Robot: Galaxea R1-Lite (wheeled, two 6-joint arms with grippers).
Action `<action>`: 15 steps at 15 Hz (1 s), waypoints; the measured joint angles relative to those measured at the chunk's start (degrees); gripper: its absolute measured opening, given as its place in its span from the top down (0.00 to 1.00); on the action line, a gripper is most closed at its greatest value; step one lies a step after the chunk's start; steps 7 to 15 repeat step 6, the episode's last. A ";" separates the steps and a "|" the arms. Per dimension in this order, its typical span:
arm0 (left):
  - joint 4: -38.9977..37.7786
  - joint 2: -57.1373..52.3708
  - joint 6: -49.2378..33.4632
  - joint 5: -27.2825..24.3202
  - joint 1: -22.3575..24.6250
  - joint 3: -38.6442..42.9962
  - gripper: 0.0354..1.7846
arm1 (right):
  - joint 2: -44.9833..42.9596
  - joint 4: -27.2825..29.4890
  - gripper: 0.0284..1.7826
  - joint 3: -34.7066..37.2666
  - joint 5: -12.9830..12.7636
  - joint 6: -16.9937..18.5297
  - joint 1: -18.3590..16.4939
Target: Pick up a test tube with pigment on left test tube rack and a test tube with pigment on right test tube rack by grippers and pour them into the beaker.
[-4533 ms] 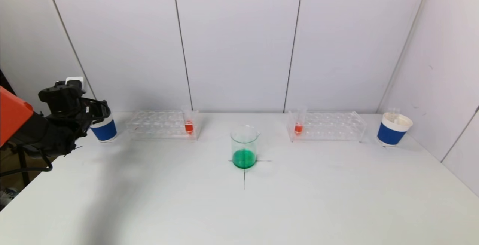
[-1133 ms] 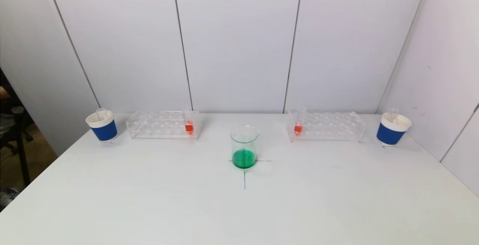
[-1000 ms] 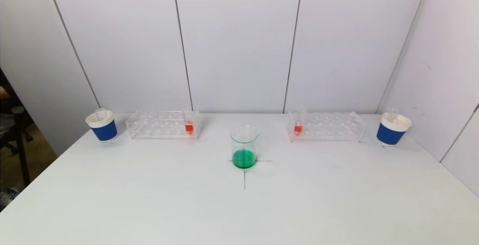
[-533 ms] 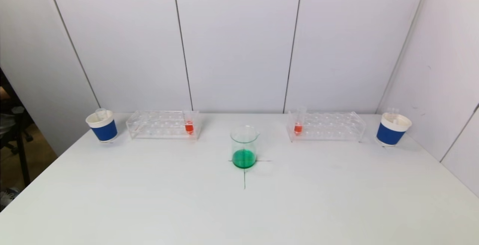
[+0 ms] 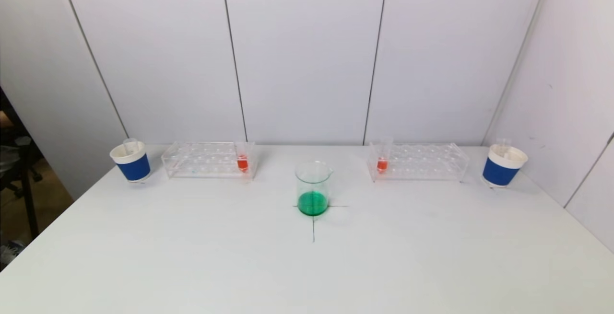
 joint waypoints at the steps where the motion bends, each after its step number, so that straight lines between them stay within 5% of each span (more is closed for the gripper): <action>1: 0.02 0.00 0.00 0.02 0.00 0.00 0.01 | 0.00 0.00 0.01 0.00 -0.01 0.02 0.00; 15: 0.02 0.00 0.02 0.04 0.00 0.00 0.01 | 0.00 0.06 0.01 0.00 0.05 0.06 0.00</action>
